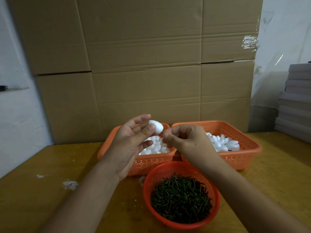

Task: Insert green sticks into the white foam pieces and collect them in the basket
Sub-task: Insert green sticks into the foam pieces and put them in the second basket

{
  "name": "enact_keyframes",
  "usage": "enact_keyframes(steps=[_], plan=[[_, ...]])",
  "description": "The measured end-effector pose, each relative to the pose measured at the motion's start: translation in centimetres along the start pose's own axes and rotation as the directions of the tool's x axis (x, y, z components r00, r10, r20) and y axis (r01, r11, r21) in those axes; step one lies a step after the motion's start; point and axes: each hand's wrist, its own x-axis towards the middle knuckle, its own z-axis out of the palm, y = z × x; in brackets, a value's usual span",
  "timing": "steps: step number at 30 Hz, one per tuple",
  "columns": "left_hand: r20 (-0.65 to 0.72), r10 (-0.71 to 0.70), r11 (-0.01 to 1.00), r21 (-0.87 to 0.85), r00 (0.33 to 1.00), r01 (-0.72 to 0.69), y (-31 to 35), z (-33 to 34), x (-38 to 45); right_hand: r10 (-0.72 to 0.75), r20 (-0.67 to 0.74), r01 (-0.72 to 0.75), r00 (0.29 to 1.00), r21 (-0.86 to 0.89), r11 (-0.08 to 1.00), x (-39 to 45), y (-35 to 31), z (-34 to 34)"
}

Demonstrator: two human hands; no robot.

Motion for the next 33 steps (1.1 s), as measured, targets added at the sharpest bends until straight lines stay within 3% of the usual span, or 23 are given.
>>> enact_keyframes(steps=[5,14,23,33], plan=[[-0.004,-0.015,1.000,0.019,1.000,0.016,-0.4,0.5,-0.1,0.172,0.146,-0.187,0.974,0.097,0.978,-0.4,0.0,0.6],[0.037,-0.060,0.998,-0.022,0.998,0.061,-0.5,0.5,-0.1,0.202,0.182,-0.225,0.962,0.116,0.967,-0.8,-0.3,0.8],[0.019,-0.024,0.997,0.070,1.000,0.023,-0.8,0.4,0.0,0.200,0.009,-0.200,0.980,0.089,0.976,-0.7,-0.5,1.0],[0.014,-0.013,0.994,0.112,1.000,0.011,-0.8,0.2,0.1,0.167,-0.044,-0.169,0.985,-0.039,0.985,-0.8,-0.8,1.2]])
